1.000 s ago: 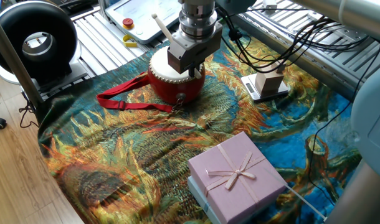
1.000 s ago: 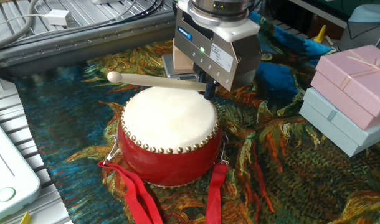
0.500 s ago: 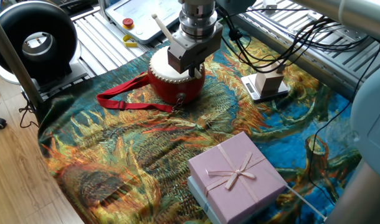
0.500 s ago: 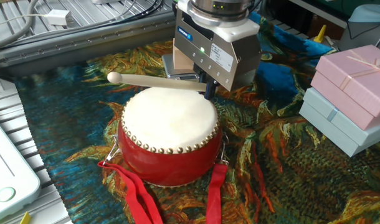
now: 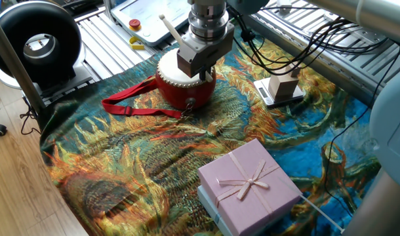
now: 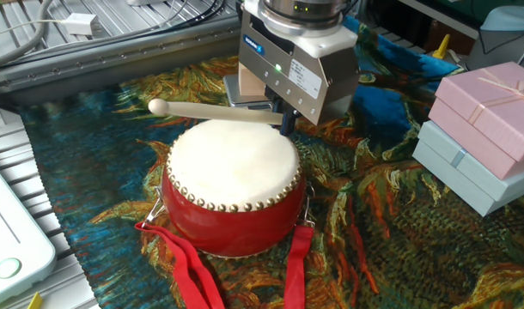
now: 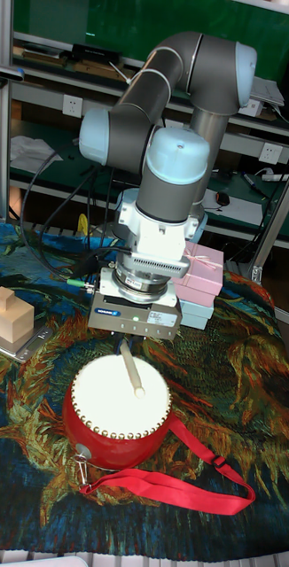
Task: Play the drum
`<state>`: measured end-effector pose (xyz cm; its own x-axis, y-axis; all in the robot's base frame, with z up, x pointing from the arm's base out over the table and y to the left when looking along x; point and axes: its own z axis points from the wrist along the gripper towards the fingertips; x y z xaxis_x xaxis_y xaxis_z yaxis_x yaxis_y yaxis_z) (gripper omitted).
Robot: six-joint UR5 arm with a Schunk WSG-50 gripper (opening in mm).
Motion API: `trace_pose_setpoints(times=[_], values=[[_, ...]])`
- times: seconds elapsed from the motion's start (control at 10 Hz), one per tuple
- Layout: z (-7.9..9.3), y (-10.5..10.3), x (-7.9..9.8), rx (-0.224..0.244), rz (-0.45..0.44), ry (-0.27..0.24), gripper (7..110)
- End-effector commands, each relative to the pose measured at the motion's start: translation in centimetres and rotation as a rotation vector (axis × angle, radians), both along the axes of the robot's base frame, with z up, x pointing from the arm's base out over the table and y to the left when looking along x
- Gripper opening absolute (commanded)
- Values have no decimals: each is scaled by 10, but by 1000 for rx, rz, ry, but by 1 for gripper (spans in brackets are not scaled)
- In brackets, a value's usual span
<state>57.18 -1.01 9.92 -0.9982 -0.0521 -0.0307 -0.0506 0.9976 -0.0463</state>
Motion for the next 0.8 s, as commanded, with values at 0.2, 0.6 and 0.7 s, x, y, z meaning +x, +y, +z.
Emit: trace_pose_setpoints(times=[0.2, 0.6, 0.7], values=[[6, 6, -1, 38, 30, 0, 22], [7, 7, -3, 45, 35, 4, 22], [8, 8, -4, 47, 41, 7, 22]])
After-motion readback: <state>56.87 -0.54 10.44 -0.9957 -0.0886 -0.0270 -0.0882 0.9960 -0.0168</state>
